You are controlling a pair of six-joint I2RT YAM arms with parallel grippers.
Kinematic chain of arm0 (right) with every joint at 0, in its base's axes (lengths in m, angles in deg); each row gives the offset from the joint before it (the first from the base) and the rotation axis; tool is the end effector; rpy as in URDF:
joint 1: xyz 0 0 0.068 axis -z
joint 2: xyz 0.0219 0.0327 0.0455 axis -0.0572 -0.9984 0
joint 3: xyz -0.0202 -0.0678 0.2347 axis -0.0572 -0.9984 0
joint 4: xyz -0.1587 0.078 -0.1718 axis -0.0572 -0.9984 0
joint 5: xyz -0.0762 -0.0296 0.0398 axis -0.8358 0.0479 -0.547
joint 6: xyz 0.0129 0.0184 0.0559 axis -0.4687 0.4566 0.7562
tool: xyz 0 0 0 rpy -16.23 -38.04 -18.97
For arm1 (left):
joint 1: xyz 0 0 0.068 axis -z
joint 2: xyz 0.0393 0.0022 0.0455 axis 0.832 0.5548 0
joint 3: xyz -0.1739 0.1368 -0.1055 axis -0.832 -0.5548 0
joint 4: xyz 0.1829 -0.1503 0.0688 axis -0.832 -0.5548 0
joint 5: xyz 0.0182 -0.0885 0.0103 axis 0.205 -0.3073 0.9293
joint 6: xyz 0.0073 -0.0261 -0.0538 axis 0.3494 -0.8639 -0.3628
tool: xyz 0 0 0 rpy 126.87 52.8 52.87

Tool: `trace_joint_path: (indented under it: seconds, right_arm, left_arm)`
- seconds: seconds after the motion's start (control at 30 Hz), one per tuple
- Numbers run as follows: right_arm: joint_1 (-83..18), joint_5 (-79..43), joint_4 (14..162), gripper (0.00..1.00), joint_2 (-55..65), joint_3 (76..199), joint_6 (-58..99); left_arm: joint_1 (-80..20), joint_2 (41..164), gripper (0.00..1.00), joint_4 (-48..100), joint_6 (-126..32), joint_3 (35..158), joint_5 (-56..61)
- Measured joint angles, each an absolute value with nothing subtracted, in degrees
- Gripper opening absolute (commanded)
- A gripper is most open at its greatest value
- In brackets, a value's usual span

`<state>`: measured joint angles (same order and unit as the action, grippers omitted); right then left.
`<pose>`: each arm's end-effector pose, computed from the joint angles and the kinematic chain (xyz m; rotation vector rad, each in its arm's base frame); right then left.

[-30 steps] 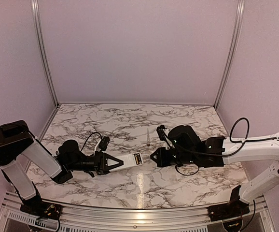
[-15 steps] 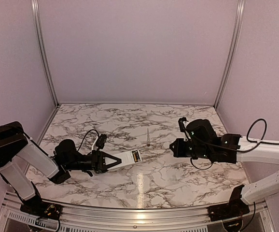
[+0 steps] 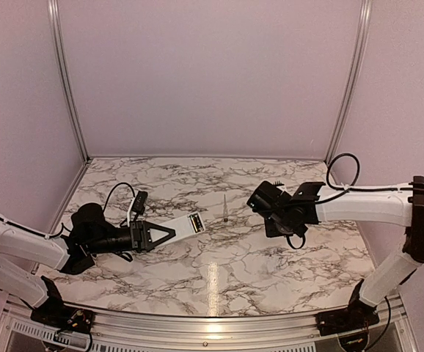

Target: Unload the batteries from the remote control

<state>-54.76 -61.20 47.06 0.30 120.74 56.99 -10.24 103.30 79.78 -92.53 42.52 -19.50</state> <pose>0.1909 0.1978 0.1945 -0.0254 2.4374 -0.1954 0.1563 -0.1948 0.1731 0.3068 1.9229 -1.7267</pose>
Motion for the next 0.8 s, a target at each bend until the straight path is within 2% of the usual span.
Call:
trace_joint_path:
  seconds: [0.27, 0.43, 0.63, 0.8]
  right_arm:
    - [-54.7, -70.0, 27.3, 0.06, -19.8, 132.3, 62.1]
    - [-54.7, -72.4, 19.3, 0.06, -30.6, 135.5, 63.0]
    - [-54.5, -73.4, 18.2, 0.07, -33.3, 135.9, 61.5]
    - [-53.7, -73.4, 22.8, 0.08, -33.2, 134.7, 59.0]
  left_arm:
    - [-10.3, 101.1, 0.00, 73.2, -89.8, 42.5, -16.9]
    - [-10.6, 101.7, 0.00, 73.3, -90.1, 42.5, -17.1]
    - [-11.0, 102.7, 0.00, 73.4, -90.6, 42.5, -17.6]
    - [-11.5, 103.1, 0.00, 73.5, -90.6, 42.5, -17.7]
